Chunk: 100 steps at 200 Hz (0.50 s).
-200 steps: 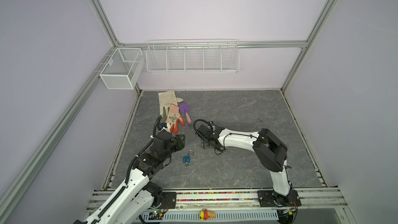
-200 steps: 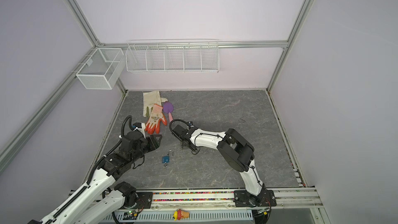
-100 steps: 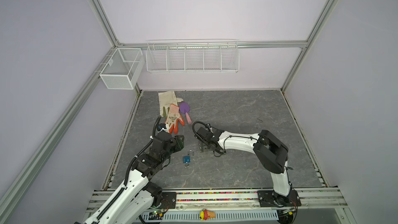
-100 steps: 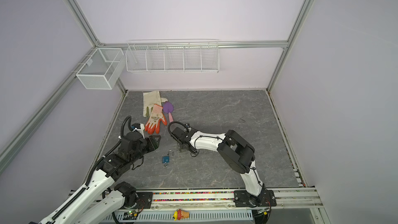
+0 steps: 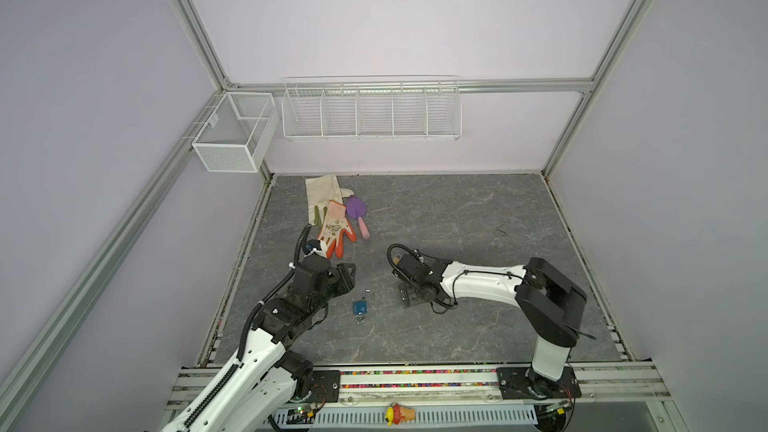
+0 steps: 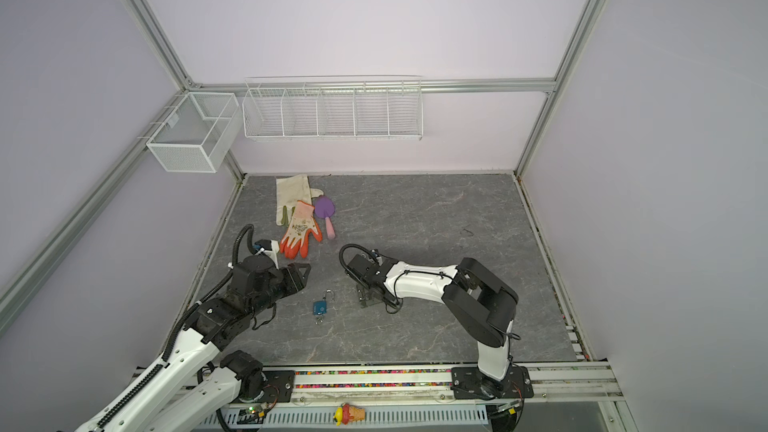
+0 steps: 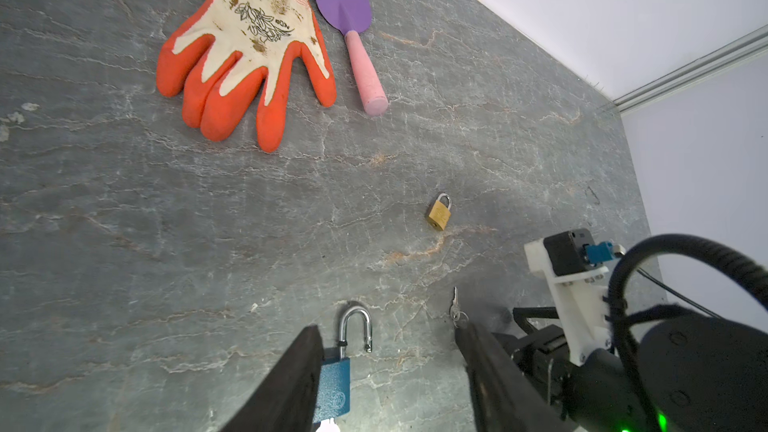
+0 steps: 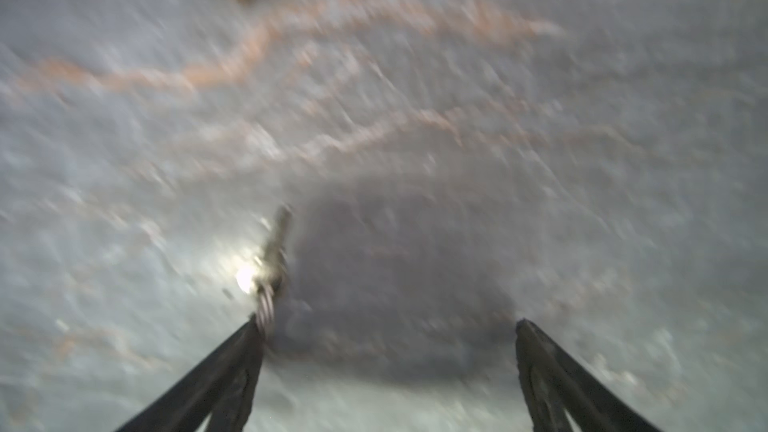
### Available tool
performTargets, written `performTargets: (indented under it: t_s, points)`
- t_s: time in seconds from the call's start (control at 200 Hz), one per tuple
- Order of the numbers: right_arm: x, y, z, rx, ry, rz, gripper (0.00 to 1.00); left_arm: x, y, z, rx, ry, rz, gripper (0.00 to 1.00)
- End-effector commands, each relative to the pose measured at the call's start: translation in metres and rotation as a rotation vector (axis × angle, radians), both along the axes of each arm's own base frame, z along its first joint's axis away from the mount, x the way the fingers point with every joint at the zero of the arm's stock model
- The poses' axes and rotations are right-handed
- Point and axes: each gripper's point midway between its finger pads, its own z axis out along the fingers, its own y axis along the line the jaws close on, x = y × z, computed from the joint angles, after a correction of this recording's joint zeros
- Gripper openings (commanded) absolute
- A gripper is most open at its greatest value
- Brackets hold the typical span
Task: Unlock with the key
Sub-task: 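Lower the open right gripper toward the small silver key's ring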
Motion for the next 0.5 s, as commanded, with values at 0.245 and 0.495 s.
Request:
performTargets:
  t_s: [0.245, 0.495]
  points:
    - [-0.011, 0.01, 0.022, 0.065, 0.038, 0.072, 0.8, -0.003, -0.023, 0.008, -0.043, -0.008, -0.032, 0.56]
    - [-0.002, 0.038, 0.009, 0.06, 0.073, 0.117, 0.62, -0.006, -0.018, 0.009, -0.017, -0.01, -0.029, 0.56]
